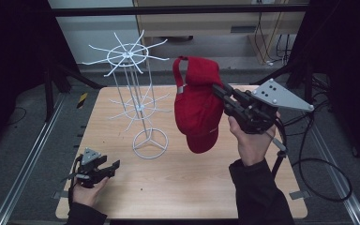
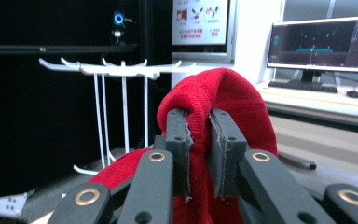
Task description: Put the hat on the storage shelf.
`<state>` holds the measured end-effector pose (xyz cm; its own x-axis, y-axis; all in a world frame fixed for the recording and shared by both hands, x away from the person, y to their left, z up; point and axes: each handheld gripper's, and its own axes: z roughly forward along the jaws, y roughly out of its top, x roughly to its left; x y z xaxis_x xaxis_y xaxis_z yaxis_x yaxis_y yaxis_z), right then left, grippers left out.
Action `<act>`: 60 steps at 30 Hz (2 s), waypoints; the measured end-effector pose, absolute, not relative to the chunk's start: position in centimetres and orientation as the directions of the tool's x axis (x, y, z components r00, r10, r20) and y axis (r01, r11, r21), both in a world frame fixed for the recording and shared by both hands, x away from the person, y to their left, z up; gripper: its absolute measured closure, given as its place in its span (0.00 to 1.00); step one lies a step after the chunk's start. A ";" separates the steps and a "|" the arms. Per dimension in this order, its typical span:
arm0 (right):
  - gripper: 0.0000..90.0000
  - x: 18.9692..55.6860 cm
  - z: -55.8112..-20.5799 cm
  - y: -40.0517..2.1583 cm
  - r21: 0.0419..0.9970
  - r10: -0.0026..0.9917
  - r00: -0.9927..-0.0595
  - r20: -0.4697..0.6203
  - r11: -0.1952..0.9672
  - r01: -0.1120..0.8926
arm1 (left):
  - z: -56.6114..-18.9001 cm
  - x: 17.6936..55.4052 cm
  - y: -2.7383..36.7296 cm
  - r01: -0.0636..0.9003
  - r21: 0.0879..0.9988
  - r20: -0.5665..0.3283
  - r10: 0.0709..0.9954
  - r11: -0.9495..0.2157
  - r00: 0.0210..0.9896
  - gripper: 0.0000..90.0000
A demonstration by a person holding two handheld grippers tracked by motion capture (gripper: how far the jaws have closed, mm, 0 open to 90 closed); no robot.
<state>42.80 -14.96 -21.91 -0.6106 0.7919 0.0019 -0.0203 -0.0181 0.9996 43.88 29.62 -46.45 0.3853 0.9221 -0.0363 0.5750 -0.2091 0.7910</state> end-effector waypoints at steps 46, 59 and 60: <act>0.87 46.9 -23.4 -11.7 0.998 0.769 -0.636 0.059 -0.023 0.064 | -46.4 43.9 29.5 0.573 0.789 -0.028 0.918 -0.221 0.394 0.45; 0.85 48.2 -26.4 -10.3 0.987 0.741 -0.666 0.086 0.026 0.157 | -46.5 43.9 29.5 0.572 0.790 -0.029 0.917 -0.222 0.397 0.44; 0.85 48.3 -26.6 -10.1 0.987 0.740 -0.667 0.087 0.028 0.160 | -46.5 43.9 29.5 0.572 0.790 -0.029 0.917 -0.222 0.397 0.44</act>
<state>48.28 -10.14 -26.61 -0.6674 0.7396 0.0872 0.1600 0.0281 0.9867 43.89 29.45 -46.46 0.3969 0.9174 -0.0289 0.5716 -0.2224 0.7898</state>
